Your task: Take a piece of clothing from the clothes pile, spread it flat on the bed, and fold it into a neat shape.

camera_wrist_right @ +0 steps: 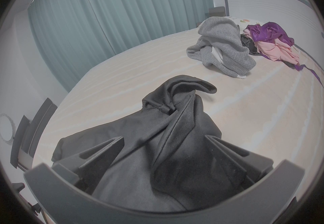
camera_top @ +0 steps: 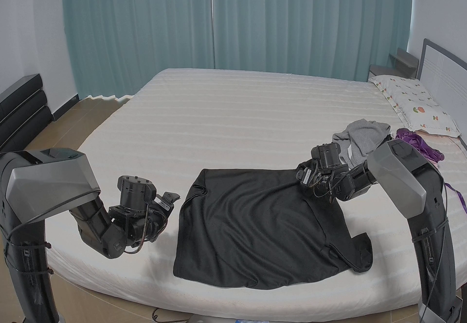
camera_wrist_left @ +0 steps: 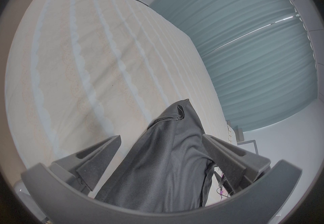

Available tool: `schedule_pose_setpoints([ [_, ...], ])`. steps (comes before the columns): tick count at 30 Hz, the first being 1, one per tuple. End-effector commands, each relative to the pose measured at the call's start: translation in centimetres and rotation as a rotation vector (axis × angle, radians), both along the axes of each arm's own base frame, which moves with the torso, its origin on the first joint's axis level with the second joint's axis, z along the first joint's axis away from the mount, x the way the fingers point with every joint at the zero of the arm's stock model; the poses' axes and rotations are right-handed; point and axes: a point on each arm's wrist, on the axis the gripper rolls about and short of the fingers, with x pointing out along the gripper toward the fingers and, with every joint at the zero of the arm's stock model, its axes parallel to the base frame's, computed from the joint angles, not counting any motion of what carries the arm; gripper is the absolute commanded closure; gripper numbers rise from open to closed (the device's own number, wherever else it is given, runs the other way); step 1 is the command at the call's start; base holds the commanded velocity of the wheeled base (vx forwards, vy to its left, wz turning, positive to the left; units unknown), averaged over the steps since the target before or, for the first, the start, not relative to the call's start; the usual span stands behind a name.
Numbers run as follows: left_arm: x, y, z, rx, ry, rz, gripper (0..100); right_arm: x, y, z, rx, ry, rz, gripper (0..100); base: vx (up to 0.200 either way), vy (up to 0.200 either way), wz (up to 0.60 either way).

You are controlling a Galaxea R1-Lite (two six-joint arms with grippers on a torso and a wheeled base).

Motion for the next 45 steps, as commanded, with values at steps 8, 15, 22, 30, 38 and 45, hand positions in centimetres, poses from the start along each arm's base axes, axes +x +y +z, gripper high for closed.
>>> schedule_pose_setpoints([
  [8,-0.1,0.0,-0.2,0.004,0.006,-0.001,0,0.9,-0.9,-0.7,-0.002,-0.013,-0.033,100,0.0,0.0,0.0],
  [15,-0.1,0.0,-0.3,0.007,0.007,-0.002,0,1.8,-4.4,1.6,0.037,-0.065,-0.111,100,0.0,0.0,0.0],
  [22,-0.1,0.0,-0.3,0.007,0.007,-0.002,0,2.7,-8.1,3.1,0.136,-0.124,-0.174,100,0.0,0.0,0.0],
  [30,0.0,0.0,-0.3,0.007,0.006,-0.002,0,3.1,-11.5,2.5,0.184,-0.124,-0.183,100,0.0,0.0,0.0],
  [38,-0.1,0.0,-0.3,0.007,0.007,-0.002,0,2.5,-12.9,2.7,0.197,-0.113,-0.189,0,0.0,0.0,0.0],
  [45,-0.4,0.1,-0.4,0.011,0.018,-0.005,0,-1.8,-12.7,5.5,0.262,-0.08,-0.085,0,0.0,0.0,0.0],
])
